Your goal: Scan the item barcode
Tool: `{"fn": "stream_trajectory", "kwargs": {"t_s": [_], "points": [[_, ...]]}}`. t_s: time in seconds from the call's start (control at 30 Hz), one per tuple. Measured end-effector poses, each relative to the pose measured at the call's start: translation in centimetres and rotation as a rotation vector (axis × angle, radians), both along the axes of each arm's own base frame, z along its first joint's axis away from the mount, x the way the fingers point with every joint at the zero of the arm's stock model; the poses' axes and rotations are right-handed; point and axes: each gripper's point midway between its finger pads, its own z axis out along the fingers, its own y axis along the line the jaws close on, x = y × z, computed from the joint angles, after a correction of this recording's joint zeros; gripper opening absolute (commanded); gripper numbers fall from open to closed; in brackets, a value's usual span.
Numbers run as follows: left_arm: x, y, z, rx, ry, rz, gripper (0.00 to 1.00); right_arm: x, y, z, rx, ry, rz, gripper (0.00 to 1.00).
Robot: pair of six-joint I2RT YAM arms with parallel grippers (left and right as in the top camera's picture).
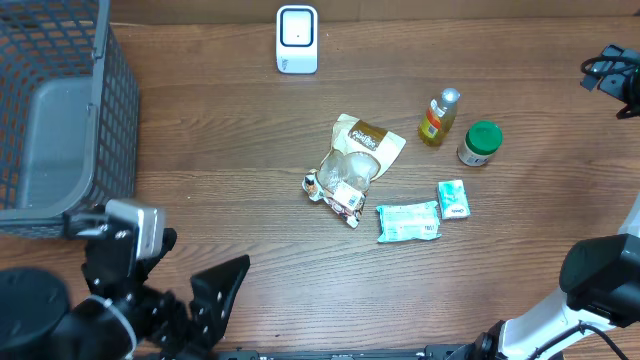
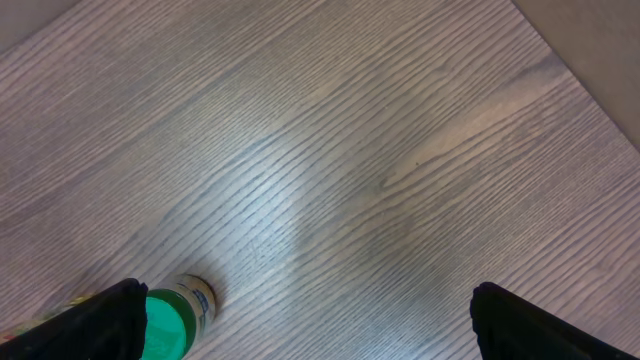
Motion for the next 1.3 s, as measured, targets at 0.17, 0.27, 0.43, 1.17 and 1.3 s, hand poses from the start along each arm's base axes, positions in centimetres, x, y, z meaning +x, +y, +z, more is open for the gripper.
{"fn": "stream_trajectory", "kwargs": {"t_s": [0.17,0.27,0.43,1.17,1.3], "points": [[1.8,0.9,-3.9,0.052,0.119,0.094,1.00,0.0,0.0,0.0,0.000,0.000,0.000,1.00],[2.5,1.5,-6.6,0.082,0.201,0.139,0.99,0.0,0.0,0.0,0.000,0.000,-0.001,1.00],[2.5,2.5,-10.7,0.117,0.312,0.193,1.00,0.0,0.0,0.0,0.000,0.000,0.000,1.00],[7.2,6.9,-25.6,0.079,0.107,0.453,1.00,0.0,0.0,0.0,0.000,0.000,0.000,1.00],[8.3,7.5,-28.4,0.095,0.038,0.465,0.99,0.0,0.0,0.0,0.000,0.000,0.000,1.00]]}}
